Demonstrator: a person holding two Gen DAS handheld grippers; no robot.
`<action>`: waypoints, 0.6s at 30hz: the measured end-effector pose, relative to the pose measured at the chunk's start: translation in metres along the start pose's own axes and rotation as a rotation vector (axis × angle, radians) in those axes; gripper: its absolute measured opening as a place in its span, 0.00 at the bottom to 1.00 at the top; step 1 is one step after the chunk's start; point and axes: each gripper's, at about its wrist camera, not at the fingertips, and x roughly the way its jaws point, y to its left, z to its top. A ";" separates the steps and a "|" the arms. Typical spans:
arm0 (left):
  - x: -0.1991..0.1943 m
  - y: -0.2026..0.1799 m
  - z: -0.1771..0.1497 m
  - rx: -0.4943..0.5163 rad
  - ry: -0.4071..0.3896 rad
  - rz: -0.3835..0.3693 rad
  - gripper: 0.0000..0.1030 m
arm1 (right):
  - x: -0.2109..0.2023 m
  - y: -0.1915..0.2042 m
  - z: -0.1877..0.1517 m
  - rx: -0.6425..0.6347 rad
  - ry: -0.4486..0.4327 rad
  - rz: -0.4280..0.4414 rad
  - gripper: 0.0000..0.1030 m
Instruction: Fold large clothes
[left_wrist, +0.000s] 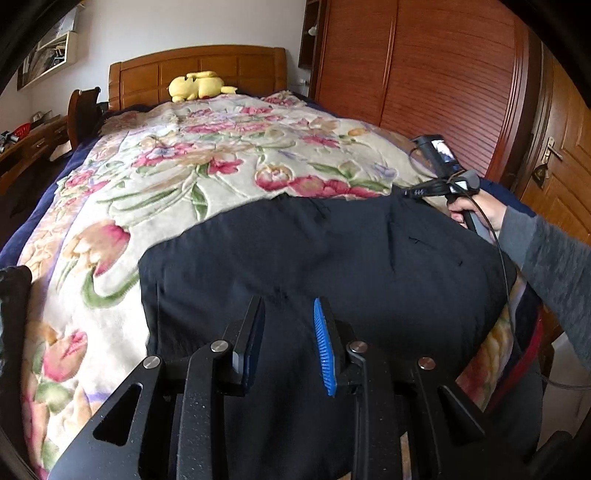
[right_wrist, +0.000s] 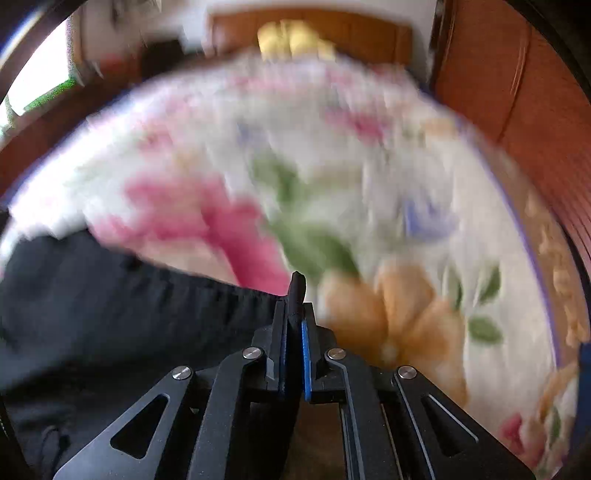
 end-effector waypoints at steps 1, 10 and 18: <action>0.001 0.000 -0.002 -0.003 0.006 0.002 0.28 | 0.004 0.003 -0.002 -0.012 0.016 -0.009 0.06; 0.002 0.004 -0.015 -0.025 0.030 0.009 0.28 | -0.066 0.044 0.009 -0.092 -0.114 -0.002 0.51; 0.004 0.007 -0.021 -0.052 0.029 0.014 0.28 | -0.108 0.138 -0.016 -0.257 -0.160 0.216 0.51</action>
